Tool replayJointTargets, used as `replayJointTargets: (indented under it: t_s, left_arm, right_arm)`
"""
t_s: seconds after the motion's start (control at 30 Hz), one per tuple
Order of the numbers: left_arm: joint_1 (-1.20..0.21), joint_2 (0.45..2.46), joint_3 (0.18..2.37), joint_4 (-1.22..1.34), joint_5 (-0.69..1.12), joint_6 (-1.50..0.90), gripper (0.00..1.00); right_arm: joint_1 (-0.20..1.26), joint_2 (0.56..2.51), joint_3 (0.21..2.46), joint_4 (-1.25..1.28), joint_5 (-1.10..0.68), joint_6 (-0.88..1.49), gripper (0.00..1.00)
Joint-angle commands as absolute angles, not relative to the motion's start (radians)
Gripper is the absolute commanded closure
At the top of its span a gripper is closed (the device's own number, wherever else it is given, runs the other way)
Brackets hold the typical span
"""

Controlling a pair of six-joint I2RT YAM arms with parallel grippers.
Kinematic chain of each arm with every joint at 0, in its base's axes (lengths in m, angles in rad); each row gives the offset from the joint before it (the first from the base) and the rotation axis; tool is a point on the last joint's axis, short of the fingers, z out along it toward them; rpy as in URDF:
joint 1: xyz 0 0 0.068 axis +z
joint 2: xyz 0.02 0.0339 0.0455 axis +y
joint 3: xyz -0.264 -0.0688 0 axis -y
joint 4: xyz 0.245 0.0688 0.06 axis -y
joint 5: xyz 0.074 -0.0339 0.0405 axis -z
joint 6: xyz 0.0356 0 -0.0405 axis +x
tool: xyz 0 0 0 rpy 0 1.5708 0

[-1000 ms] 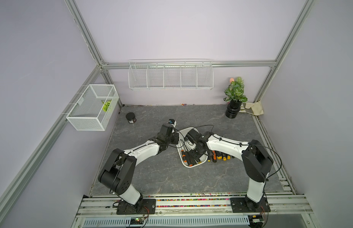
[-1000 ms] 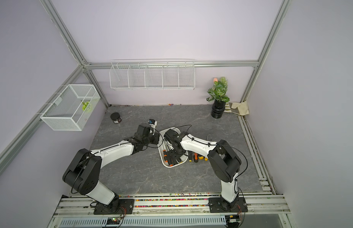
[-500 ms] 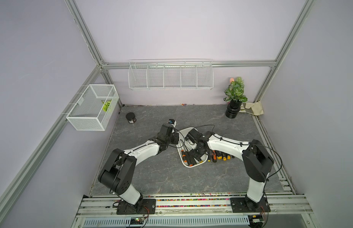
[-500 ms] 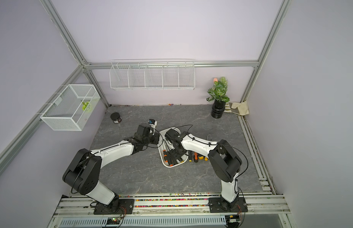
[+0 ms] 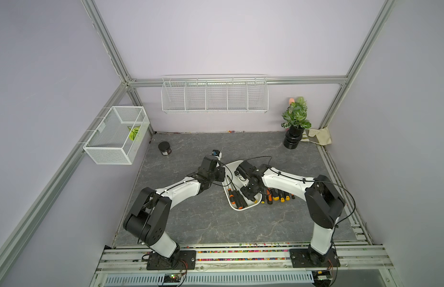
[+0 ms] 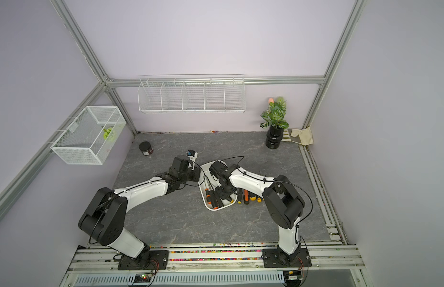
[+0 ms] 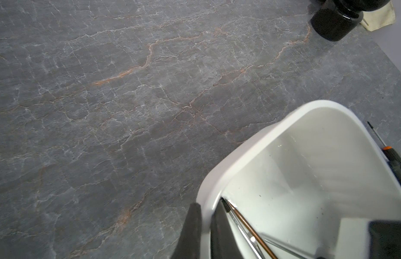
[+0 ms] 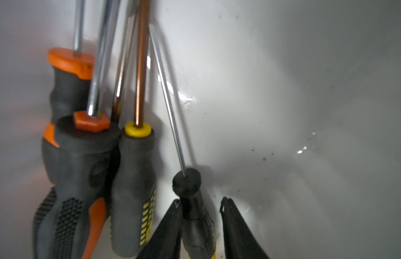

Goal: Take out the screwdriver from the storage box
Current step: Pick up the screwdriver from the storage box.

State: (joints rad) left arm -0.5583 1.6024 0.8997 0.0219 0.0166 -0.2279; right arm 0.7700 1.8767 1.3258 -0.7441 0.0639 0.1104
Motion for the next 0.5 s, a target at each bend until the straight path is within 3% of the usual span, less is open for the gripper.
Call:
replayJointTargets:
  t_s: [0.0,0.47]
  left_arm:
    - [-0.559,1.582,0.912,0.026,0.002,-0.218,1.0]
    - [-0.559,1.582,0.92,0.018,-0.001,-0.214,1.0]
  right_arm:
    - [0.763,1.896,1.315,-0.77,0.084,0.088,0.66]
    - [0.762,1.939,1.326,-0.801,0.109,0.033,0.66]
